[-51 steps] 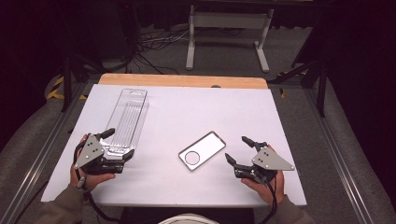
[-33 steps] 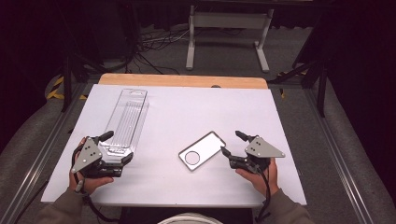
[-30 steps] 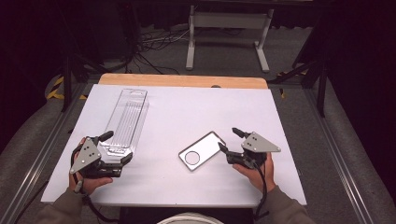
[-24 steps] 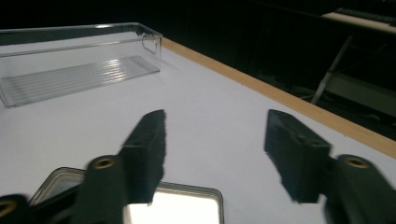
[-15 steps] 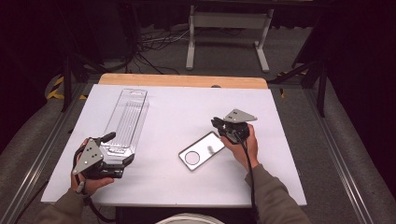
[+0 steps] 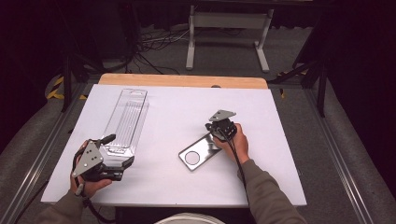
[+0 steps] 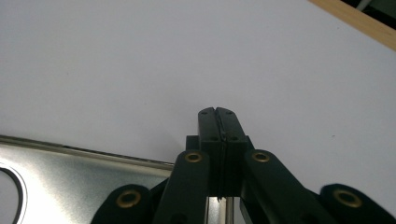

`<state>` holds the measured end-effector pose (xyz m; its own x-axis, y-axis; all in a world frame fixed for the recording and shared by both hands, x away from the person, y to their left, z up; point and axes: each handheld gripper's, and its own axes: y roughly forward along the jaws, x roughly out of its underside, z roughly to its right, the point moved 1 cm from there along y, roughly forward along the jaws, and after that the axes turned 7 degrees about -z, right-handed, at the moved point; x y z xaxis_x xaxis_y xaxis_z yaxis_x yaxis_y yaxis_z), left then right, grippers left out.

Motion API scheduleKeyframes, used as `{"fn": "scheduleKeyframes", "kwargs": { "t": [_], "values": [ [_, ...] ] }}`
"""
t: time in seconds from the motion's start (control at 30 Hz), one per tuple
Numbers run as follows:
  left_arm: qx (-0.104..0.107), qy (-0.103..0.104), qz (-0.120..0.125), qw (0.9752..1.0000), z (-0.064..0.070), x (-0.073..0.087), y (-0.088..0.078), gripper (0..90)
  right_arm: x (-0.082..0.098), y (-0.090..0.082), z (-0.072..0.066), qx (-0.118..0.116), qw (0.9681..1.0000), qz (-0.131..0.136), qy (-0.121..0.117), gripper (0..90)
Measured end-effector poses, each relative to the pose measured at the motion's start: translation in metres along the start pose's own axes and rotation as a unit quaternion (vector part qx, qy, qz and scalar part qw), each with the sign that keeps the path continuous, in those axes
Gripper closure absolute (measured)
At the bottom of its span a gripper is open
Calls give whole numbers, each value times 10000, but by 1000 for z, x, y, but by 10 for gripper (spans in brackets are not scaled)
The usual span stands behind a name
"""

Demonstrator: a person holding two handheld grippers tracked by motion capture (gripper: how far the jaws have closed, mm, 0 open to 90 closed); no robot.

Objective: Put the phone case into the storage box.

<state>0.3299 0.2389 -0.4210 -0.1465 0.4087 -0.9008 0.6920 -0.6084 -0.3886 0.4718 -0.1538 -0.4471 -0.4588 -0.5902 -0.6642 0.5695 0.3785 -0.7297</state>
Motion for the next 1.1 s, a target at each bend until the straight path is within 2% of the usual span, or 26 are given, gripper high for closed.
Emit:
{"fn": "scheduleKeyframes", "kwargs": {
  "t": [0.23, 0.5, 0.83, 1.1],
  "values": [
    [-23, -32, -79, 10000, 1, 1, -1, 67, 3, 7, -2, -92, 9995, -274, -85, 900],
    [-93, 35, -84, 9999, 1, 2, -1, 75, 5, 5, 0, -106, 9994, -317, -127, 900],
    [-84, 4, -126, 9999, 2, 3, -2, 78, 17, -4, 6, -44, 9984, -521, -227, 900],
    [-80, 17, -123, 9999, 3, 3, -3, 79, 27, -11, 1, -35, 9977, -602, -294, 900]
  ]
}}
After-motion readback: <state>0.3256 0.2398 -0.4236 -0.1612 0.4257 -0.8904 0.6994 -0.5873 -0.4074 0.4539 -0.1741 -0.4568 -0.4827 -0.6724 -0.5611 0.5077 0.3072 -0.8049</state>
